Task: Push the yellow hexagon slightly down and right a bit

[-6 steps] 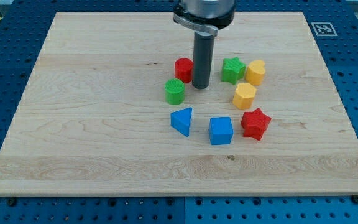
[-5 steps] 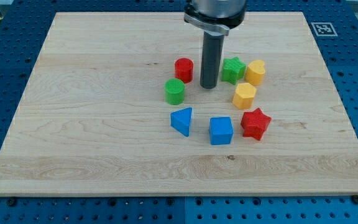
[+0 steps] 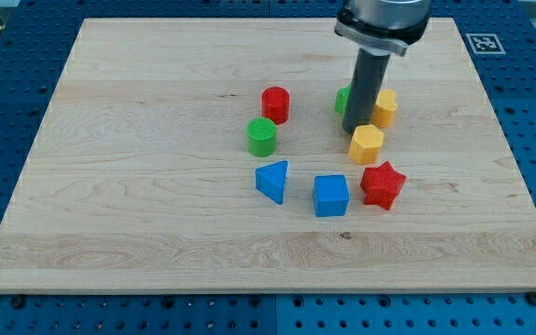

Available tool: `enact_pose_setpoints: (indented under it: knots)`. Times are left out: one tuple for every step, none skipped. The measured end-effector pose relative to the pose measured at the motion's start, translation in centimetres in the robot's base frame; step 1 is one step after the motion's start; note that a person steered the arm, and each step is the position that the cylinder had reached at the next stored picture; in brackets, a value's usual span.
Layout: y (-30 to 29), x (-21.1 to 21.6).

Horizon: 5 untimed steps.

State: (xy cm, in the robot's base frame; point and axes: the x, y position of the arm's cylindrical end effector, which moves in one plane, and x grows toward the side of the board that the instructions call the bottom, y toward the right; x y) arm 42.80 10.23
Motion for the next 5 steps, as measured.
enact_pose_setpoints:
  knots:
    - [0.8, 2.6]
    - [0.9, 3.3]
    - [-1.0, 4.0]
    - [-1.4, 6.5]
    - [-0.4, 6.7]
